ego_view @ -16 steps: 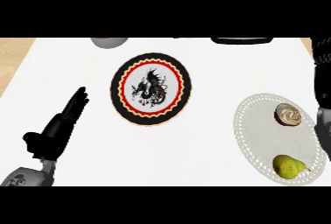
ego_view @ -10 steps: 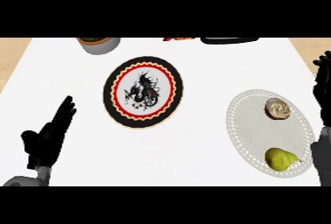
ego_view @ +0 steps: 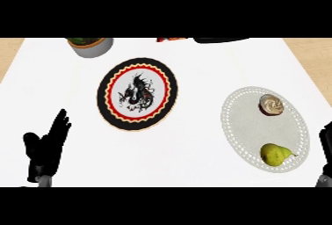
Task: Pick the pear from the placemat and place it in the plate
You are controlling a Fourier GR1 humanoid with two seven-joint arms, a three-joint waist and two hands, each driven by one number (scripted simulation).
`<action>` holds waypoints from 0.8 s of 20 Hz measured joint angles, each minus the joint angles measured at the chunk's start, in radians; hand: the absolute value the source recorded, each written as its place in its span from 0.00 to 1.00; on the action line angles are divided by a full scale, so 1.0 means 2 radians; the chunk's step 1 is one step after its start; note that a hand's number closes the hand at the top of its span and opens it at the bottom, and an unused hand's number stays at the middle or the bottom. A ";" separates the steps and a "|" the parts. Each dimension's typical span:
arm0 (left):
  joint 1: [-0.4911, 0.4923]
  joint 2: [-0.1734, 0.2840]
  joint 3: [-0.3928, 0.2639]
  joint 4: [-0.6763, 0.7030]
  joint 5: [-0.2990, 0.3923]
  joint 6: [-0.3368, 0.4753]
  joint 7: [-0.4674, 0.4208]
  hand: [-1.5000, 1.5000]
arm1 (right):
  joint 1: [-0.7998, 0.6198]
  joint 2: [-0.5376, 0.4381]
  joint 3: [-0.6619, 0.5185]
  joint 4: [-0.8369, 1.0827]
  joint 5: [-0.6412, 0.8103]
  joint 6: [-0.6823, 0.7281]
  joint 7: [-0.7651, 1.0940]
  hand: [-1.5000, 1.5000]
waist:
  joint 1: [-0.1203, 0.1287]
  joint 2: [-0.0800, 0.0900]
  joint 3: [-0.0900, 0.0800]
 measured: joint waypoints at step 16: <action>-0.038 -0.022 -0.040 -0.039 -0.043 0.029 0.071 0.50 | 0.226 0.027 0.066 0.032 -0.032 0.114 -0.199 0.00 | 0.056 0.011 -0.006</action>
